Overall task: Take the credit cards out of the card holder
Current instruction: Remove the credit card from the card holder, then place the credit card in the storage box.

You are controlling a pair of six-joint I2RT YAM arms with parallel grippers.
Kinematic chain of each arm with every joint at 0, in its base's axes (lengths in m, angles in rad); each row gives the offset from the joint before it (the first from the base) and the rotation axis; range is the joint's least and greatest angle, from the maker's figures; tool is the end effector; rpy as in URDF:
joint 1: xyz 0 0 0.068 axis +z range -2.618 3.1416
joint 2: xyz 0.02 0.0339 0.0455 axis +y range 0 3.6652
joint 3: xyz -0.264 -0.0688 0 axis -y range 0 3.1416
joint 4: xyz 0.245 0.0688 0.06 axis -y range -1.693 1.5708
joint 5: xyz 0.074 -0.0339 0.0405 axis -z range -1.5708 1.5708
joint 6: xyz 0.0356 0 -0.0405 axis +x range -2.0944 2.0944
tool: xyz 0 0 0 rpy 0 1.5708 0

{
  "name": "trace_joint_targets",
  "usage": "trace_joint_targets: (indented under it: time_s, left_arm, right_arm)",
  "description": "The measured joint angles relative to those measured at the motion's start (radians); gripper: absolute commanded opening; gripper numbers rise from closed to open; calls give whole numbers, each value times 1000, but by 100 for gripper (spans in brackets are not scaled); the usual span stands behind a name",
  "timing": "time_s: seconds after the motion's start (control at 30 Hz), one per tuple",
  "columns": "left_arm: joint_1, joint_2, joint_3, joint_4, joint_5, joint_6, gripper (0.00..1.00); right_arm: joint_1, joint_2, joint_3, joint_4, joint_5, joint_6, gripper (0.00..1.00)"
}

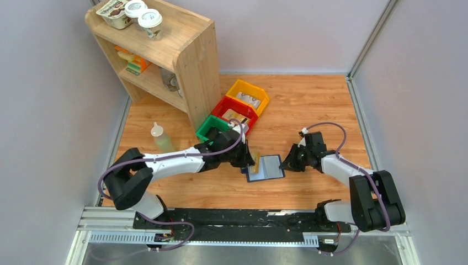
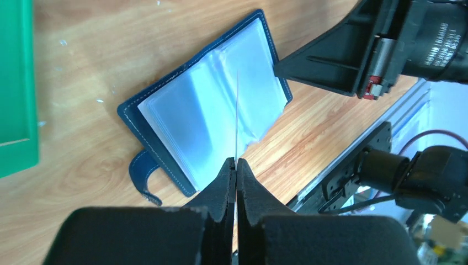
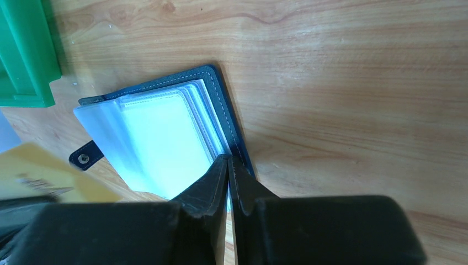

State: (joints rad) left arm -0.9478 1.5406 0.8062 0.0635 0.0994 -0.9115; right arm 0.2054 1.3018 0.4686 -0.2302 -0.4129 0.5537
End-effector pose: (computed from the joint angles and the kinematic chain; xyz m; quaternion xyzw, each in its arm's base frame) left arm 0.1837 -0.2618 0.1897 0.0379 0.8988 -0.3749 0.2240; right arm 0.2035 0.0570 0.1339 0.1135 0.9420 0.2753 0.1547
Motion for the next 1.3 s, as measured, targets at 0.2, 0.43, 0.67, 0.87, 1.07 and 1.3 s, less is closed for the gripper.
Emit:
trace_joint_targets:
  time_s: [0.2, 0.43, 0.67, 0.87, 1.07, 1.3]
  left_arm:
    - [71, -63, 227, -325, 12, 273, 0]
    - [275, 5, 568, -636, 89, 594, 0]
    - [363, 283, 935, -838, 105, 839, 0]
    - [391, 472, 1051, -902, 119, 919, 0]
    - [410, 536, 1096, -888, 157, 933, 0]
    - [434, 598, 1140, -819, 198, 933, 0]
  right_arm:
    - [4, -20, 0, -13, 15, -1, 21]
    - [8, -95, 0, -80, 67, -4, 36]
    - [8, -203, 2, -127, 92, -13, 58]
    - [8, -286, 14, -160, 124, -21, 63]
    - [8, -322, 15, -183, 142, -24, 64]
    - [8, -322, 15, -198, 154, -25, 64]
